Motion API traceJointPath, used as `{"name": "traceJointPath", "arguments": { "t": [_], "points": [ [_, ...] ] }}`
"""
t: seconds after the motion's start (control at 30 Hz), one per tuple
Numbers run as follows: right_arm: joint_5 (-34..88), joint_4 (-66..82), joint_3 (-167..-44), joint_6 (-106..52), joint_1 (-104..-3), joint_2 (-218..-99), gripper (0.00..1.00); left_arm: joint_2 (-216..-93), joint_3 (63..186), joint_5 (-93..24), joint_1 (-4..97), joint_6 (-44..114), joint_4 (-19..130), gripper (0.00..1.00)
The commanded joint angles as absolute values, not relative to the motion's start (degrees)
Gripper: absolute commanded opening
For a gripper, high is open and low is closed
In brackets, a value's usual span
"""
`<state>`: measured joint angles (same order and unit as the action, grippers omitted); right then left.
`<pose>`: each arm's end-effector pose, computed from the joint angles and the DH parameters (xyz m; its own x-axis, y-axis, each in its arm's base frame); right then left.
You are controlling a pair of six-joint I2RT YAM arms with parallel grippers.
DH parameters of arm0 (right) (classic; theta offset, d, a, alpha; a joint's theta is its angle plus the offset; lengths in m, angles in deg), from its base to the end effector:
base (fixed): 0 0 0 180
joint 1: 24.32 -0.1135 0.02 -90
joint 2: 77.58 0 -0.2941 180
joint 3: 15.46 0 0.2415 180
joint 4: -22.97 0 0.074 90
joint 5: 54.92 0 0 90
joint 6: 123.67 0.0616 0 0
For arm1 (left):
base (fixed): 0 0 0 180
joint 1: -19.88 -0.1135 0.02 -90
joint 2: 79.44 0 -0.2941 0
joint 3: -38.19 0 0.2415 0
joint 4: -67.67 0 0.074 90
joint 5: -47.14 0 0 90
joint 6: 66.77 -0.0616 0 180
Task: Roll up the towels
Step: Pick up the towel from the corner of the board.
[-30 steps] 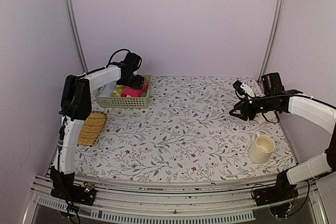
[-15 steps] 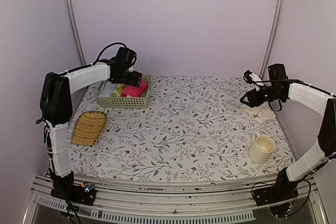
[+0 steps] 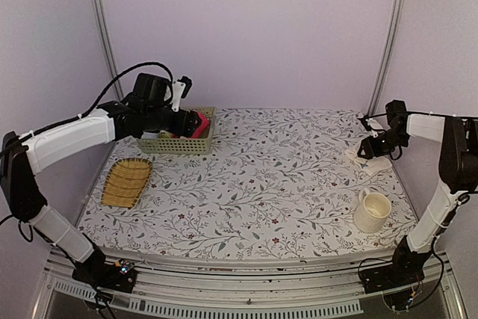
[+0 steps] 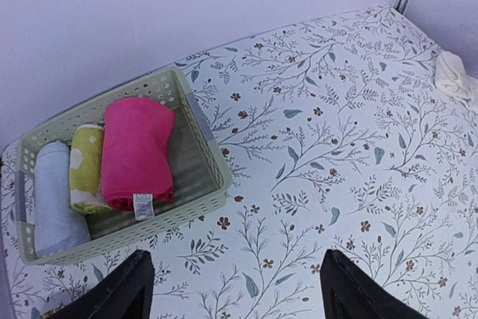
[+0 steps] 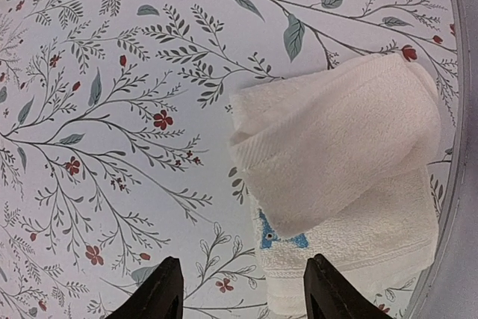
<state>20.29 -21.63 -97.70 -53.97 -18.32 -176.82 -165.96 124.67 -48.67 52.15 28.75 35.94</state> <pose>0.3614 -0.0222 0.2157 -0.8137 -0.2518 -0.5240 -0.3220 0.9457 0.0456 0.3066 -0.1862 0.3357 -0.4872 0.1945 -0.8514 0.4134 0.9101 -0.0287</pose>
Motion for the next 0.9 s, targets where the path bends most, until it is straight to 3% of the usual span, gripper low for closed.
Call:
{"name": "traceJointPath", "arguments": {
  "t": [0.0, 0.3, 0.6, 0.87],
  "points": [
    [23.4, -22.4, -97.4, -53.3, -18.4, -178.3, 0.58, -165.9, 123.3, -49.7, 55.4, 25.1, 34.9, 0.78],
    [20.9, -21.5, -97.9, -54.0, -18.4, -180.6, 0.58, -169.6, 135.3, -57.3, 62.7, 22.3, 24.3, 0.78],
    [20.5, -20.2, -97.4, -54.5, -18.5, -181.4, 0.59, -179.9, 160.3, -65.5, 70.5, 19.6, 6.3, 0.80],
    [25.5, -16.3, -102.1, -55.6, -18.5, -186.8, 0.59, -182.0, 160.9, -67.3, 74.2, 20.7, 6.8, 0.80]
  ]
}}
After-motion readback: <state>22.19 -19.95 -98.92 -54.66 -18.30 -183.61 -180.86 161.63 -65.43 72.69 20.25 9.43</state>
